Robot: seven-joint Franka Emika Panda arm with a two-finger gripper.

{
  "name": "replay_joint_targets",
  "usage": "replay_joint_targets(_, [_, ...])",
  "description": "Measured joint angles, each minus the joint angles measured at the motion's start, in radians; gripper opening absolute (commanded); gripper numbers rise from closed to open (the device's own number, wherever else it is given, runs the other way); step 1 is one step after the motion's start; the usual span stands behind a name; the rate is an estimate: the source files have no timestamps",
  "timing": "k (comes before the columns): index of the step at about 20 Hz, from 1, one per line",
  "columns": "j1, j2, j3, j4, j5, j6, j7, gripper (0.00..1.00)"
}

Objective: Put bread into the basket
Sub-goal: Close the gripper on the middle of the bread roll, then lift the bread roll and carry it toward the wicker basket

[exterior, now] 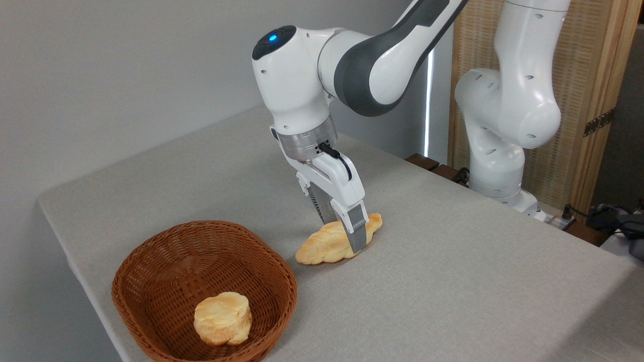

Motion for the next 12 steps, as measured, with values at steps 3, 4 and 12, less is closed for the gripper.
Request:
replay_joint_targets(3, [-0.003,0.0,0.0,0.0,0.0,0.001,0.0,0.38])
replay_joint_targets(4, [-0.003,0.0,0.0,0.0,0.0,0.001,0.0,0.38])
replay_joint_targets(12, [-0.003,0.0,0.0,0.0,0.0,0.001,0.0,0.4])
